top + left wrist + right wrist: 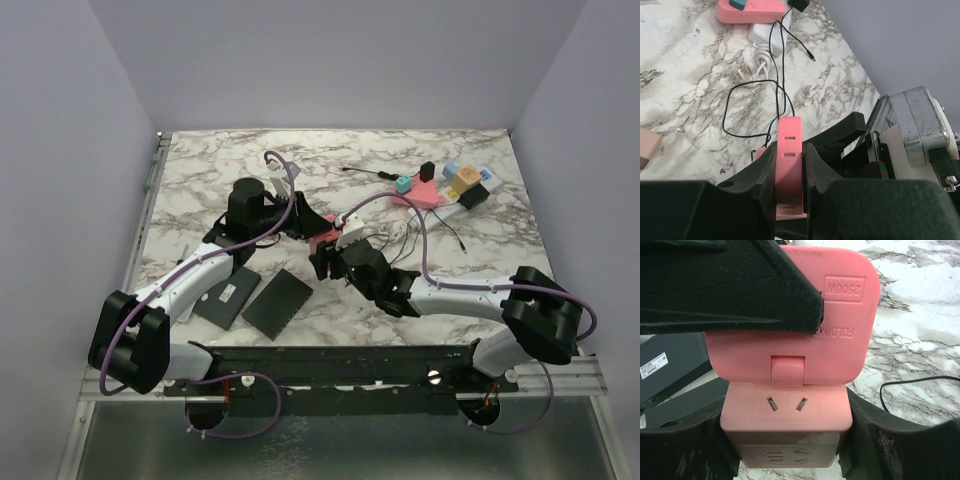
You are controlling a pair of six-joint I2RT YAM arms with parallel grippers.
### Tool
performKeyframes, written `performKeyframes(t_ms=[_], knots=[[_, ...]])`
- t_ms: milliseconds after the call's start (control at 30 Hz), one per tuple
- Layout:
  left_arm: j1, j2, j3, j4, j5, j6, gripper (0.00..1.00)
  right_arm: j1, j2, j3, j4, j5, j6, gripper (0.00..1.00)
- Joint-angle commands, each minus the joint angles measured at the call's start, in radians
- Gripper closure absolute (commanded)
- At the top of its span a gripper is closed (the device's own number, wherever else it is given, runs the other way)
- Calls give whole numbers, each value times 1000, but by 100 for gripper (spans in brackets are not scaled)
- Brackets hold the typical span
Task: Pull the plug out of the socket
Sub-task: Remove the plug from the socket.
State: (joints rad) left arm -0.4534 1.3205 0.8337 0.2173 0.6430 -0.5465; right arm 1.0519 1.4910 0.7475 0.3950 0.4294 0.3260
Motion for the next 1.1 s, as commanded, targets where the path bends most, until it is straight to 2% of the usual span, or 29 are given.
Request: performKeyframes(t_ms=[0, 233, 467, 667, 1067], knots=[[1, -51, 6, 68, 48, 24, 100, 10, 39, 27, -62, -13, 22, 99], [2, -60, 8, 76, 88, 37, 100, 10, 51, 32, -61, -19, 9, 99], [22, -45, 9, 62, 50, 23, 100, 10, 35, 15, -34, -34, -18, 99], [79, 9, 34, -15, 31, 17, 100, 11, -47, -77, 76, -76, -93, 99], [102, 76, 38, -34, 45, -13, 100, 22, -99, -110, 137, -21, -139, 99]])
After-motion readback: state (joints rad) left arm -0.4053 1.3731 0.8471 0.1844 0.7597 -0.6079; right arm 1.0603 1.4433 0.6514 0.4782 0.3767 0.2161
